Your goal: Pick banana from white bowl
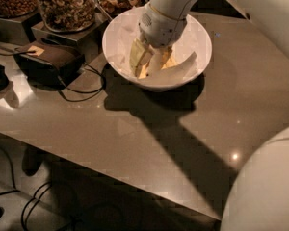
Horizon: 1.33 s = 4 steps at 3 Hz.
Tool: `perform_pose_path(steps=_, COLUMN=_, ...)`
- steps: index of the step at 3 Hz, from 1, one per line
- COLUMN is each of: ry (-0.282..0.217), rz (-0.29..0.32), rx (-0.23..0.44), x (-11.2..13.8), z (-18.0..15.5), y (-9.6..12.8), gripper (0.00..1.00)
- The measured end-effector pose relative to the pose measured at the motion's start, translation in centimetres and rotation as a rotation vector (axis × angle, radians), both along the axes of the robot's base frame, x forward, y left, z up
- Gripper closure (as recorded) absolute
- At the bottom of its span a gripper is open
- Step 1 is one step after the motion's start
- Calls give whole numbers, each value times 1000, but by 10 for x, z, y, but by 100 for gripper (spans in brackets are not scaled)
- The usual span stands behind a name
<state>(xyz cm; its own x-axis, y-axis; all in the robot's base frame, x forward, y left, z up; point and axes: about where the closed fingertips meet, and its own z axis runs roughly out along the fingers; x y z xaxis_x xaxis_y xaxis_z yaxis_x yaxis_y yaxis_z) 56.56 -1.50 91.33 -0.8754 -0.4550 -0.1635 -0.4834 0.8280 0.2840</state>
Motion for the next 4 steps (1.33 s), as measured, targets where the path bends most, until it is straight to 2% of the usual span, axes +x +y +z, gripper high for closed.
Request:
perform_pose_path(steps=1, ry=-18, rz=-17, rx=-62, x=5, z=9, y=-1, gripper=64)
perform_pose_path(steps=2, ry=-45, rz=-21, rx=-106, x=12, z=21, y=-1, gripper=62)
perform_pose_path(steps=3, ry=-48, rz=-20, rx=-120, x=19, z=22, y=0, gripper=56)
perform_pose_path(steps=4, ry=-34, rz=-15, rx=-120, x=23, z=15, y=5, gripper=57)
